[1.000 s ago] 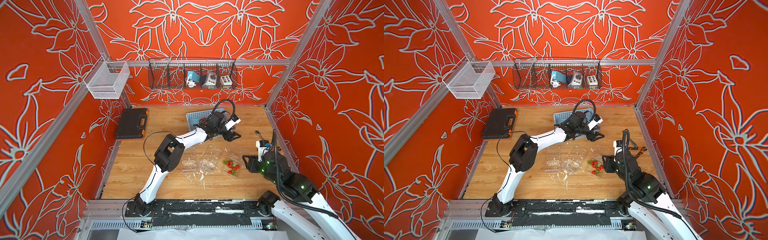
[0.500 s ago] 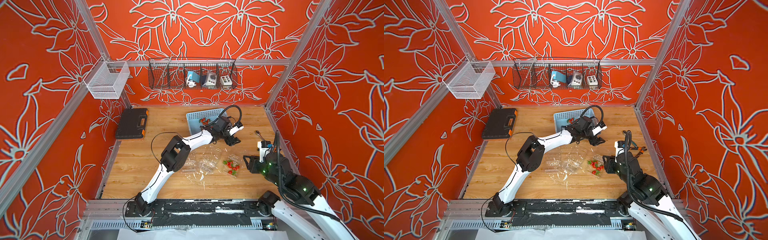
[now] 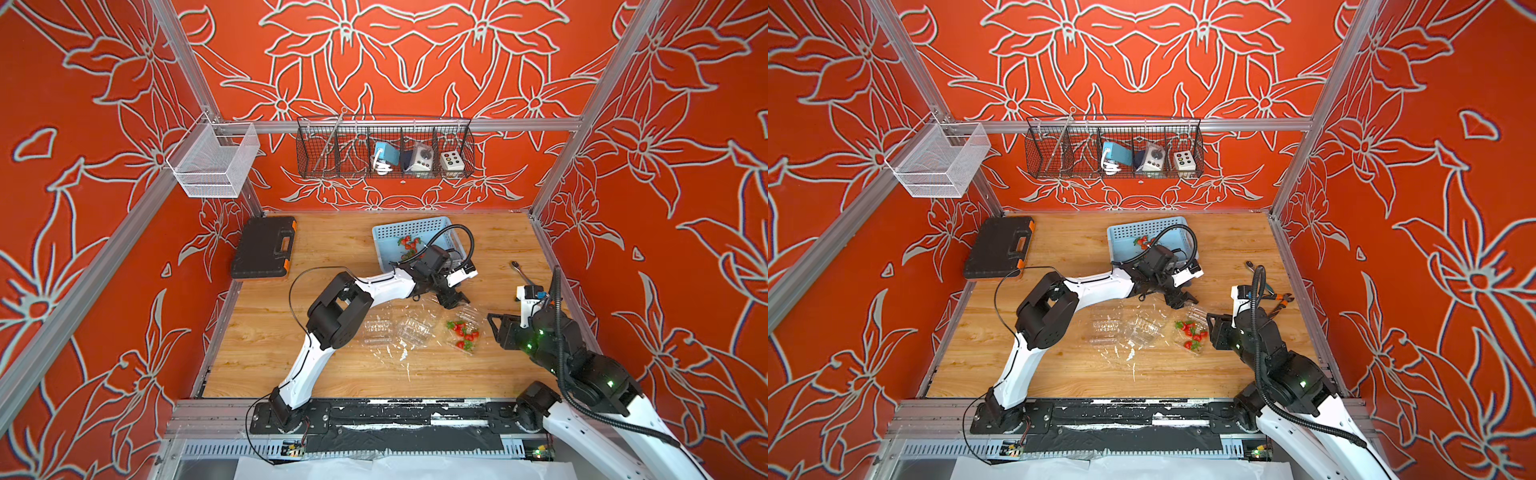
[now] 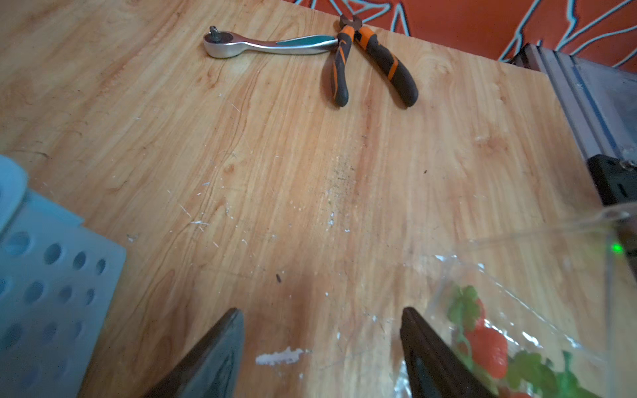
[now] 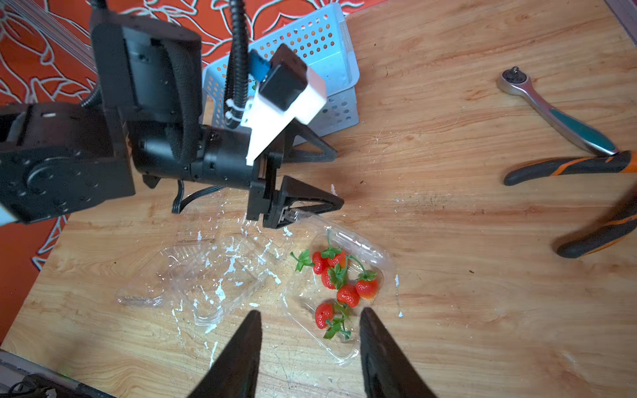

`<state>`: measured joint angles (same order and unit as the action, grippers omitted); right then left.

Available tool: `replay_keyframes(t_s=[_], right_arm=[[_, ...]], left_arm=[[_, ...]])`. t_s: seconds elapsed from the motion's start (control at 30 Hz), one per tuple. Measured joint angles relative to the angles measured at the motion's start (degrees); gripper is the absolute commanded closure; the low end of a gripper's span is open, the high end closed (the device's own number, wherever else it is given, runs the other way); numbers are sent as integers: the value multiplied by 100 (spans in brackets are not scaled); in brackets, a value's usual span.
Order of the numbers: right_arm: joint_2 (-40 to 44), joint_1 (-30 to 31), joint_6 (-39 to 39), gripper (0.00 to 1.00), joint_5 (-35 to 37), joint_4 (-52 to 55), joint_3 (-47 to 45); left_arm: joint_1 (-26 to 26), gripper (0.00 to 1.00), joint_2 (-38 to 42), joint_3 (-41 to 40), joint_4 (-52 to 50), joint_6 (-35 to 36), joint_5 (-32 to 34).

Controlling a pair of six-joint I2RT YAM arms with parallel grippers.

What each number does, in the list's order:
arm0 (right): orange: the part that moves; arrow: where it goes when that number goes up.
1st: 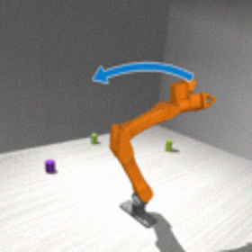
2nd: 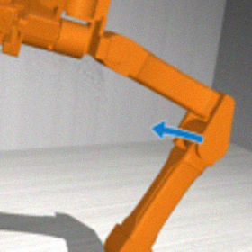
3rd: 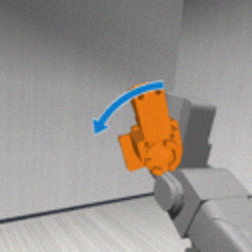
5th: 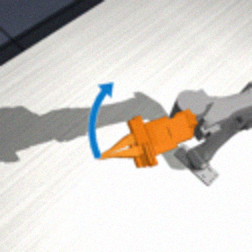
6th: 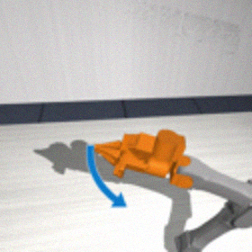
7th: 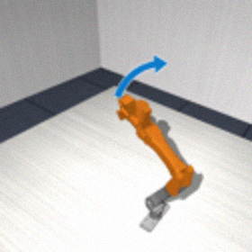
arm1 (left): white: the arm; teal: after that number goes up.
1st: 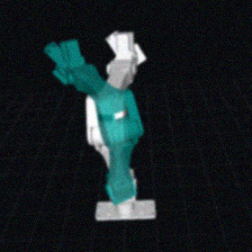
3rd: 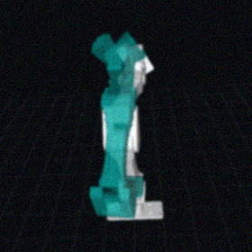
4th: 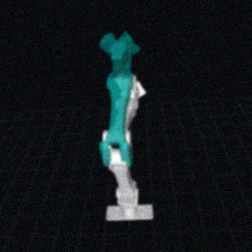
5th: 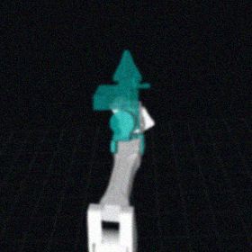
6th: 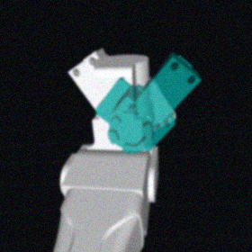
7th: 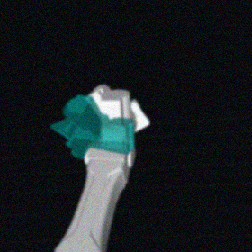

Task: Pack strawberries into containers
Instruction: Close the packing box at the center of the board.

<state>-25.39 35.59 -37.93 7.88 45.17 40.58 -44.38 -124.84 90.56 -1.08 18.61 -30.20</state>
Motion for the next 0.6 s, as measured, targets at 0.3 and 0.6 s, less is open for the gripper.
replay_keyframes(t_s=[0.3,0.6], right_arm=[[4,0,-199,51,7,2,-267],[374,-37,-544,49,103,39,-533]], left_arm=[[-181,28,841,-809,688,-20,-105],[-420,28,841,-953,802,7,-142]])
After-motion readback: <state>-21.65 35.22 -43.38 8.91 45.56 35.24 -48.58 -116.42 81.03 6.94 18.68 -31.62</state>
